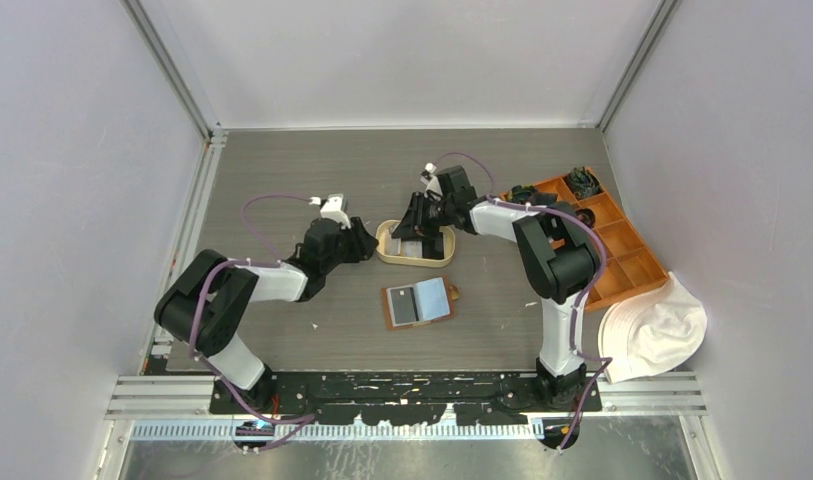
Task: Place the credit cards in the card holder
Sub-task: Pick up the credit card from the storage box.
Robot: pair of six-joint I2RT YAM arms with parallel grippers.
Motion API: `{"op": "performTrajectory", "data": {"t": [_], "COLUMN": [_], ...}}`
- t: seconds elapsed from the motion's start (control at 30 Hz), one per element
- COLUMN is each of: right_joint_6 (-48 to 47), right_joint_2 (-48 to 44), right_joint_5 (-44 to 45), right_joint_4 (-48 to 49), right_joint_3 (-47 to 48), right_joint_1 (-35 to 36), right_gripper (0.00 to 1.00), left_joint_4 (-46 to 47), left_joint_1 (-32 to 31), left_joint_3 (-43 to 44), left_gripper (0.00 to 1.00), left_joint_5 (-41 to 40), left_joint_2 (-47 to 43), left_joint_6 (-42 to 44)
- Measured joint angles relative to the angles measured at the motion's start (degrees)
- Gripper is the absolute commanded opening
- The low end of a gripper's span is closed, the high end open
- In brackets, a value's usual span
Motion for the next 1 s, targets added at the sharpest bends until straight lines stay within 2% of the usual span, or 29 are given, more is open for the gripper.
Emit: {"op": "performTrajectory", "data": {"t": [0.2, 0.43, 0.6, 0.73, 0.93, 1.0], "right_joint_6": [-2.4, -6.8, -6.4, -4.3, -1.9, -1.8], "right_joint_2": [0.0, 0.0, 0.4, 2.3, 3.6, 3.6], "right_joint_5": [2.2, 8.8, 9.3, 9.2, 9.6, 9.7], "right_joint_4": [-4.0, -11.9, -13.1, -13.0, -13.3, -13.3], "right_joint_3": [2.2, 6.4, 7.1, 7.1, 7.4, 7.5], "right_joint_1": [1.8, 4.2, 4.5, 4.4, 3.5, 3.2], "right_gripper": [0.34, 0.36, 0.34, 0.28, 0.03, 0.01], "left_joint_4": [-1.1, -0.7, 1.0, 4.1, 6.3, 6.6], "left_joint_1": [1.0, 1.3, 1.8, 2.2, 2.5, 2.5], "left_joint_3": [1.5, 1.6, 1.6, 0.0, -4.3, -5.5], "left_gripper": [0.42, 0.41, 0.40, 0.40, 0.40, 0.40], "left_joint_5": [2.3, 4.5, 6.2, 6.8, 6.4, 6.2], "left_joint_2": [2.2, 3.4, 4.0, 4.0, 0.0, -2.2], "left_joint_6": [-2.3, -3.6, -3.8, -4.0, -4.3, -4.4]}}
